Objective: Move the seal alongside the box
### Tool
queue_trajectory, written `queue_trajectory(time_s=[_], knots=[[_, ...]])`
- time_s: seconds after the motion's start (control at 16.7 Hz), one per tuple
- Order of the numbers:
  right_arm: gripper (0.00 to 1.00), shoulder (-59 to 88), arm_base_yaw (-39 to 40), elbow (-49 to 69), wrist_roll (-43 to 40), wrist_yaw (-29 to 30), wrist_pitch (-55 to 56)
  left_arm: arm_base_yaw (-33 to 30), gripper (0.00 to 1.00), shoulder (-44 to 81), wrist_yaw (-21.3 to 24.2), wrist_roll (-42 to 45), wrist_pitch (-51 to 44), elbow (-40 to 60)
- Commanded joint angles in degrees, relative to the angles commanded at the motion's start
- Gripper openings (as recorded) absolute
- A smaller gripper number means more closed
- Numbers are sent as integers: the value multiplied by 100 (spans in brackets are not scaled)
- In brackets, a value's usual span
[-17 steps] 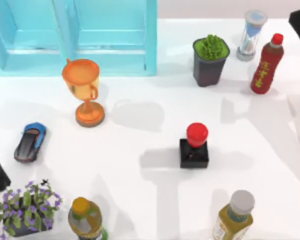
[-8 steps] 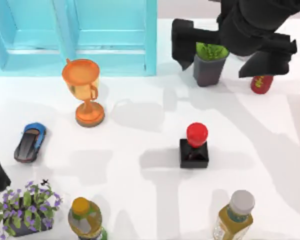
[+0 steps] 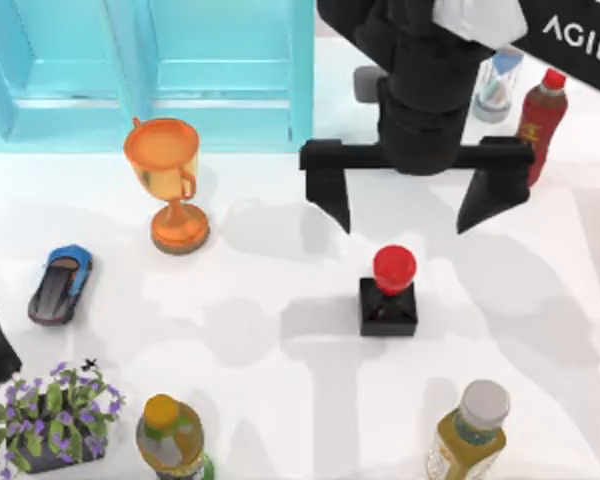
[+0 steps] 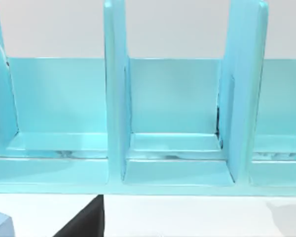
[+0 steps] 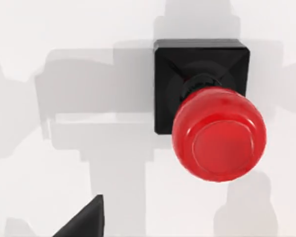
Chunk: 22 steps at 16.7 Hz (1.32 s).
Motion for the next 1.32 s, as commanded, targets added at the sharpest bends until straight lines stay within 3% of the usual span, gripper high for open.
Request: queue_trajectory(time_s=[0.36,0.84,1.14,1.32], knots=[[100,1,-23,-110,-13,-1,105,0,100,0,0,0,0,0],[100,176,10,-1798,12,2,1996,0,100,0,0,0,0,0],[100,206,16,-1959,19,2,2164,0,100,0,0,0,0,0],[77,206,16,-1959,19,2,2164,0,100,0,0,0,0,0]])
